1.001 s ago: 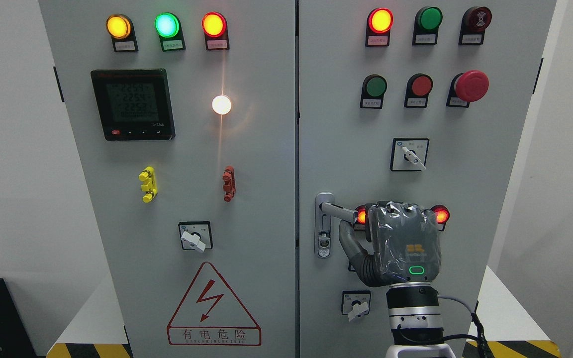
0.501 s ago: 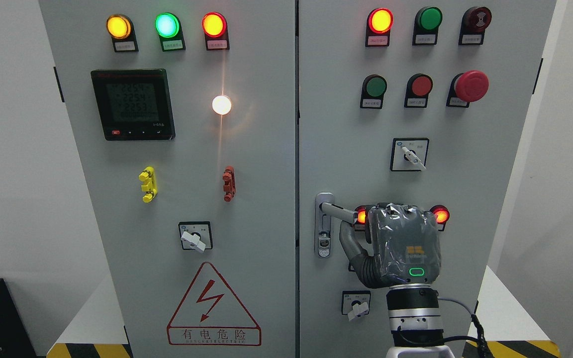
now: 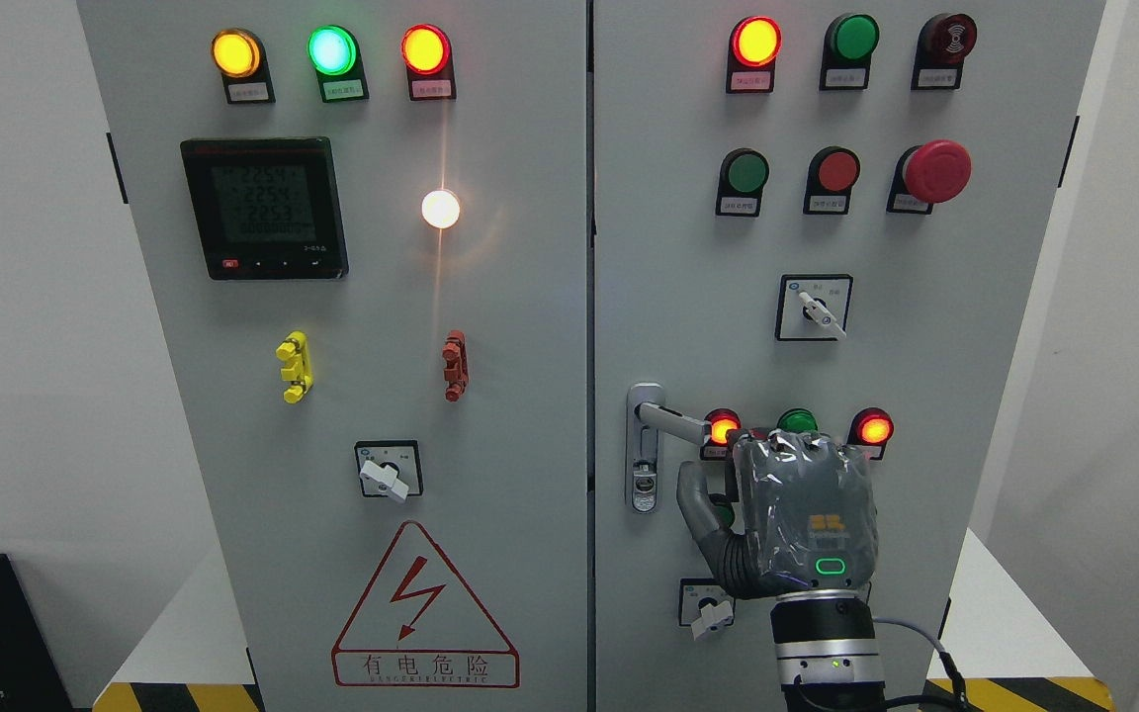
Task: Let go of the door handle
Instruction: 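Open the right hand fingers and withdraw it away from the handle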
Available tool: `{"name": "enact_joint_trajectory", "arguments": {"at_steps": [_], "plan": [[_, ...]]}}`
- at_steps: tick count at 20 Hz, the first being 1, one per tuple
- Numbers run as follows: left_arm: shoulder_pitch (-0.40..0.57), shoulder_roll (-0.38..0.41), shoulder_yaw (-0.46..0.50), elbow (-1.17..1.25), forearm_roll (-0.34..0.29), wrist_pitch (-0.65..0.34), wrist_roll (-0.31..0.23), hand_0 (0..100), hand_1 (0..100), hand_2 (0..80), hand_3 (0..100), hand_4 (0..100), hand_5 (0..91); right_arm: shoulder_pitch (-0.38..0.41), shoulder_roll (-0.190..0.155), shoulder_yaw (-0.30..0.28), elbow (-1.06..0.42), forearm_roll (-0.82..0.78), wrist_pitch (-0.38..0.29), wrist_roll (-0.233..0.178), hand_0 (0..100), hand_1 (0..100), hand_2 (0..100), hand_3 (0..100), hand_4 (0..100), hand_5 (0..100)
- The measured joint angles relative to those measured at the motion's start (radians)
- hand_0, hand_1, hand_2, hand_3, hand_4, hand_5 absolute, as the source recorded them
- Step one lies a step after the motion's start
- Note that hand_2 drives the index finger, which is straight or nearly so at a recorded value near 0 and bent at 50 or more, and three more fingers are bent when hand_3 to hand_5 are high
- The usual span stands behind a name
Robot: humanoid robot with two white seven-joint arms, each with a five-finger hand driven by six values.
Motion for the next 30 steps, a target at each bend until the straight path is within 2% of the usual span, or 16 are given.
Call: {"name": "enact_joint_trajectory", "arguments": {"at_steps": [2,4,7,10,14,19,22,25,30], "plan": [[0.000,0.000,0.000,0.000,0.000,0.000,0.000,12,56,0.0,0,0,0.0,0.026,-0.001,-0.002,-0.018,-0.001,-0.020,0.000,52,45,59,77,77,72],[0.000,0.000,0.000,0.000,0.000,0.000,0.000,12,56,0.0,0,0,0.0,0.055,-0.001,-0.007,-0.042,-0.001,-0.055,0.000,52,44,51,70,67,58],[0.000,0.000,0.000,0.000,0.000,0.000,0.000,12,56,0.0,0,0,0.0,0.093,-0.001,-0.024,-0.082,-0.003,-0.117,0.001,52,43,42,62,59,46],[0.000,0.000,0.000,0.000,0.000,0.000,0.000,12,56,0.0,0,0,0.0,0.117,-0.001,-0.047,-0.115,-0.014,-0.181,-0.002,52,42,33,55,54,43],[0.000,0.000,0.000,0.000,0.000,0.000,0.000,12,56,0.0,0,0,0.0,0.138,-0.001,-0.094,-0.147,-0.051,-0.281,-0.034,51,40,19,38,40,33],[0.000,0.000,0.000,0.000,0.000,0.000,0.000,12,56,0.0,0,0,0.0,0.159,-0.001,-0.191,-0.175,-0.121,-0.460,-0.053,50,38,9,25,28,23],[0.000,0.000,0.000,0.000,0.000,0.000,0.000,12,56,0.0,0,0,0.0,0.177,0.000,-0.257,-0.185,-0.178,-0.536,-0.054,50,31,0,14,16,14],[0.000,0.000,0.000,0.000,0.000,0.000,0.000,12,56,0.0,0,0,0.0,0.192,-0.001,-0.315,-0.188,-0.245,-0.593,-0.057,50,25,0,8,9,7],[0.000,0.000,0.000,0.000,0.000,0.000,0.000,12,56,0.0,0,0,0.0,0.204,-0.002,-0.392,-0.182,-0.367,-0.628,-0.002,51,17,0,3,1,0]]}}
